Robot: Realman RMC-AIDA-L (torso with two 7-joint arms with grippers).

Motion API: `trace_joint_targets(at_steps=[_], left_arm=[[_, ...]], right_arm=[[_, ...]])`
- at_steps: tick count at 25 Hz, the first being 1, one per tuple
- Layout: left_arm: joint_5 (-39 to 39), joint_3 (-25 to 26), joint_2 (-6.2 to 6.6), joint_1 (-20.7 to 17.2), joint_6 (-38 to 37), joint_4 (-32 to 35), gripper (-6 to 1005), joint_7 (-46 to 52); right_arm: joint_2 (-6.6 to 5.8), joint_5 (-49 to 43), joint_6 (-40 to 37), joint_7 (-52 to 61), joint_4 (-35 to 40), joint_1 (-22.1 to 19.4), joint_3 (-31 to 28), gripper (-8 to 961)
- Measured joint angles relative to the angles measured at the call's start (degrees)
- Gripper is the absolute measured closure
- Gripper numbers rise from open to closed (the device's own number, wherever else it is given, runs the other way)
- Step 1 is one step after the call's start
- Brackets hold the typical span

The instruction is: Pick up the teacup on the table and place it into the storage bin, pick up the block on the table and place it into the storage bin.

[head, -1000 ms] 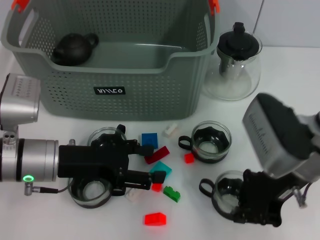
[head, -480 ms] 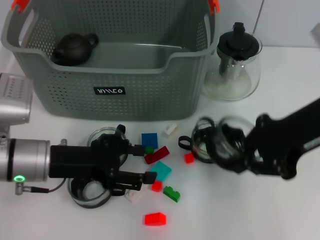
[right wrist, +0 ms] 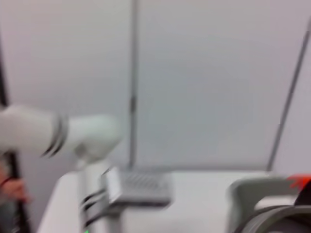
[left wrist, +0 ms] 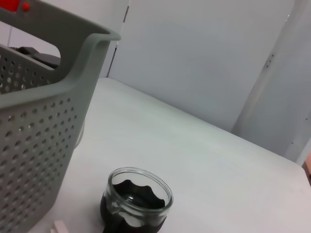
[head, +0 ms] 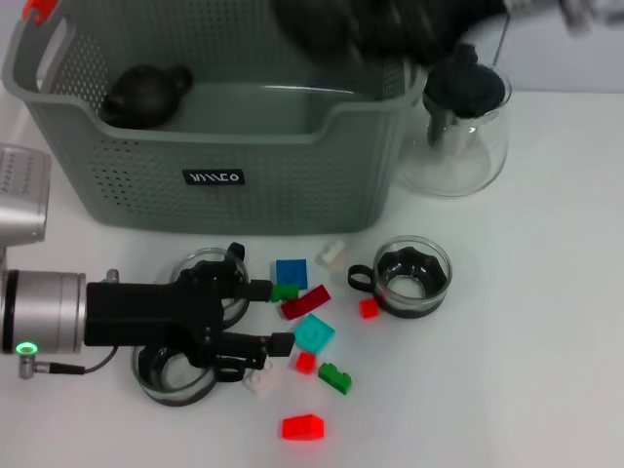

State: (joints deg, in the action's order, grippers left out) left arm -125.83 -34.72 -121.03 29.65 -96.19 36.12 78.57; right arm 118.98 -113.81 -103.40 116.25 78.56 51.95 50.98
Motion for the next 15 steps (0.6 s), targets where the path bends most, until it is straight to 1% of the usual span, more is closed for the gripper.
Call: trace_joint_targets(at_steps=[3,6,8,9,10,13,15], left_arm=[[0.1,0.0,0.0,0.0,0.0,-0.1,156,0.0],[0.2,0.0,-0.06,0.1,-0.2,-0.1,156,0.0],[0.2,0.0,-0.09,0.1,-0.3,-0.1,156,0.0],[0.2,0.0,-0.08,0.1,-0.4,-0.1,157,0.0],[0.3,0.0,-0.11,0.1,-0.4,-0.1,157,0.0],[0.3,0.0,-0.16,0.2,-0.1,-0.1,157,-0.3],[0.3,0.0,-0.18,0.2,0.0,-0.1,157,-0.6]], right_arm=[[-1.5,-2.6,7.3,1.8,-5.6,6.2,0.9,890],[-2.19,-8.3,15.1,1.6,-13.3,11.7,1.9,890],[-2.25,-12.1,21.0,0.8,-19.5,15.0,2.9,890],[-2.14,-15.5,27.8,-0.6,-25.9,17.8,4.2,890],[-2.14,-15.5,27.8,-0.6,-25.9,17.8,4.2,890],[-1.59,-18.4,38.4,-2.9,-35.0,20.6,7.4,890],[-1.09,-19.4,45.4,-4.4,-40.5,21.7,9.5,891]])
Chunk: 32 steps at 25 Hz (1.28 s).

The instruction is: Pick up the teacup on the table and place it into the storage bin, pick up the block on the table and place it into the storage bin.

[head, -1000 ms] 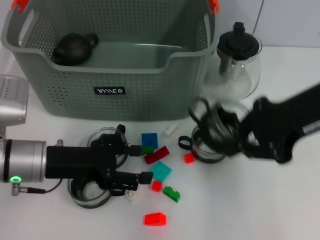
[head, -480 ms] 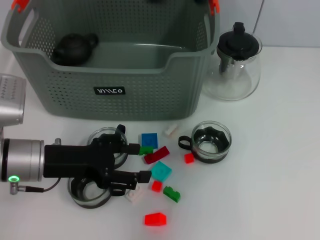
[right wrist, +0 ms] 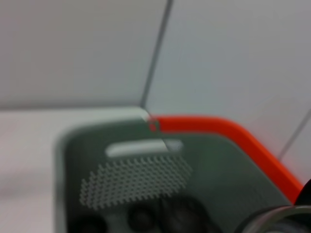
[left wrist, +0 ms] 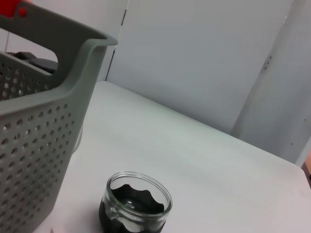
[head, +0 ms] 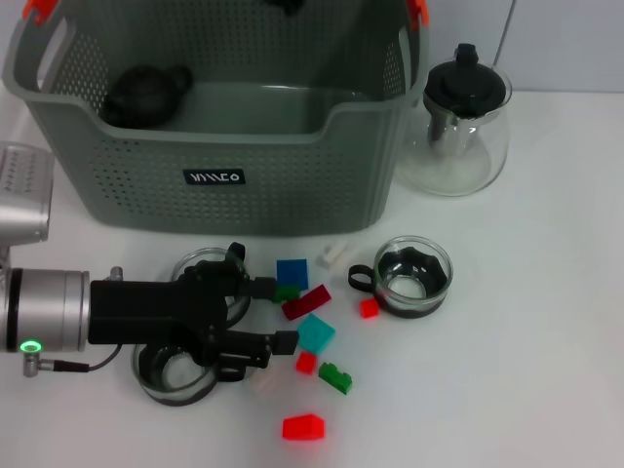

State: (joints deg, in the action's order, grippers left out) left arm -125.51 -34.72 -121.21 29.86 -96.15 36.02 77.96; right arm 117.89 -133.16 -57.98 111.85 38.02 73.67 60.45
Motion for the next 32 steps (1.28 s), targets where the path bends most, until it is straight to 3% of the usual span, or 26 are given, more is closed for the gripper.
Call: trace_joint_targets(at_steps=[4,9,19,32], left_arm=[[0.1,0.0,-0.04,0.2,0.0,0.1,158,-0.2],[0.8,0.0,0.05,0.3,0.1,0.1,158,-0.2],[0.9,0.0,-0.28,0.7,0.6,-0.1,159,-0.2],[1.3,0.0,-0.26,0.7,0.6,-0.3,161,-0.4]], right_arm=[[1.14,-0.7,11.3,-3.6,-7.6,0.6,2.3,895],[1.89,-0.7,17.9,-6.6,-11.6,0.3,3.0,895],[2.26,-0.8,23.0,-7.7,-15.7,-0.3,8.8,896],[2.46,-0.8,23.1,-7.7,-16.3,-1.8,10.0,872]])
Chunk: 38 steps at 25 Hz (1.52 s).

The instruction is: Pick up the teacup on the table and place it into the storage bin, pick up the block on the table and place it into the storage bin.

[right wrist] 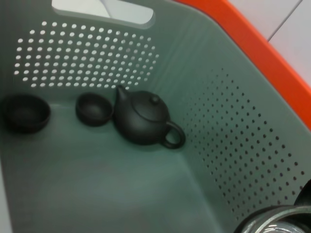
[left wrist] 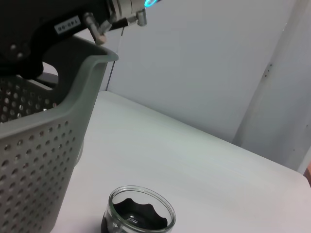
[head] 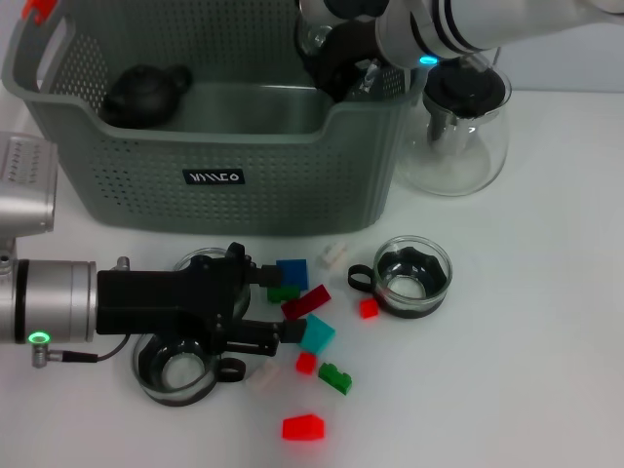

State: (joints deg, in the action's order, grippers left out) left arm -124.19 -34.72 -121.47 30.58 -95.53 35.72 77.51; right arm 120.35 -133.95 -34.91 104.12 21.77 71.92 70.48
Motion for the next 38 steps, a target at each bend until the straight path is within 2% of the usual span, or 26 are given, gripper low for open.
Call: trace_joint_targets(at_steps=[22,25,28,32,38], left_arm=[[0.0,0.0,-0.09,-0.2,0.0,-0.1,163,-0.3],[0.0,0.0,-0.09,-0.3,0.0,-0.1,164,-0.3],[0.0,0.0,-0.09,-0.5,0.0,-0.1,164,-0.2],[0.1,0.0,-0.09,-0.6,0.0,-0.2,165,-0.1],[0.1,0.0,-0.08,-0.9,-0.5,-0.2,165,-0.1]], right_arm=[[-0.03,0.0,-1.0,1.7,0.3,-0.1,1.8,831],[-0.03,0.0,-1.1,2.2,1.9,-0.7,2.0,706],[-0.04,0.0,-1.8,4.4,6.6,-2.6,3.3,572],[-0.12,0.0,-4.2,7.6,17.3,-6.8,4.2,370],[-0.32,6.8,-15.5,10.0,41.1,-16.6,3.5,314]])
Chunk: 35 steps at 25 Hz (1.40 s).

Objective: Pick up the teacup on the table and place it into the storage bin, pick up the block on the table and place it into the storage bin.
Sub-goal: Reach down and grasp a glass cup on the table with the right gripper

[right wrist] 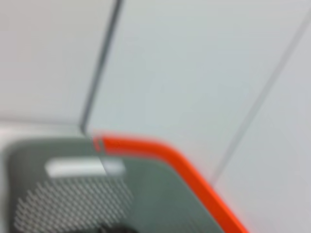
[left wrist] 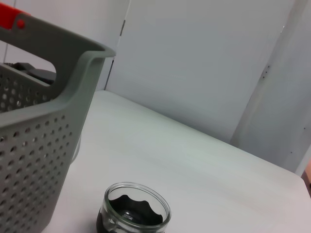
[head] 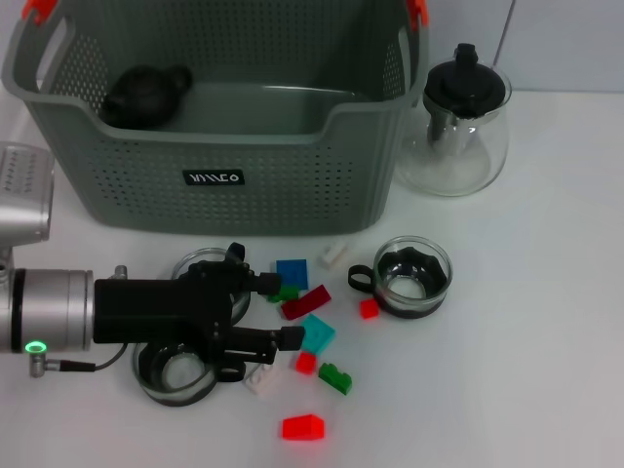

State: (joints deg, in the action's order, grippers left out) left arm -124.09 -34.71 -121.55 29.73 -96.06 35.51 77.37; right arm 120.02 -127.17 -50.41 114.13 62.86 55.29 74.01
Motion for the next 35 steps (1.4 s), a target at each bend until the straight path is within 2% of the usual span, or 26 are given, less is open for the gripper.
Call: trace_joint_targets(at_steps=[3,6,11,13,17,19,24,30,35], left_arm=[[0.0,0.0,0.0,-0.1,-0.1,0.0,166,0.0],[0.0,0.0,0.0,-0.2,-0.2,0.0,166,0.0],[-0.1,0.0,0.0,-0.3,-0.3,0.0,167,-0.1],[-0.1,0.0,0.0,-0.3,-0.3,0.0,167,-0.1],[-0.2,0.0,0.0,-0.4,-0.3,0.0,167,-0.2],[-0.3,-0.1,0.0,-0.4,-0.3,0.0,167,-0.2],[-0.3,-0.1,0.0,-0.4,0.0,0.0,168,-0.3],[-0.1,-0.1,-0.02,-0.4,0.4,0.0,169,-1.0],[-0.1,-0.1,-0.12,-0.4,0.9,-0.2,169,-1.5]], right_arm=[[-0.53,6.7,-9.6,-0.9,10.2,-5.5,-0.8,314],[-1.39,12.0,-22.6,-2.3,15.6,-9.4,-3.2,313],[-2.6,13.6,-44.7,-4.5,16.1,-12.2,-10.0,313],[-3.08,13.0,-50.9,-5.1,15.8,-13.5,-11.9,313],[-3.84,9.3,-58.6,-5.1,15.0,-15.2,-12.9,314],[-3.67,5.0,-60.0,-4.7,13.9,-15.4,-12.7,314],[-1.84,-7.2,-58.5,-5.9,7.7,-12.7,-12.0,317],[0.01,-16.1,-49.4,-5.9,0.7,-9.3,-7.7,326],[0.2,-17.0,-42.1,-5.4,-1.2,-8.7,-1.4,326]])
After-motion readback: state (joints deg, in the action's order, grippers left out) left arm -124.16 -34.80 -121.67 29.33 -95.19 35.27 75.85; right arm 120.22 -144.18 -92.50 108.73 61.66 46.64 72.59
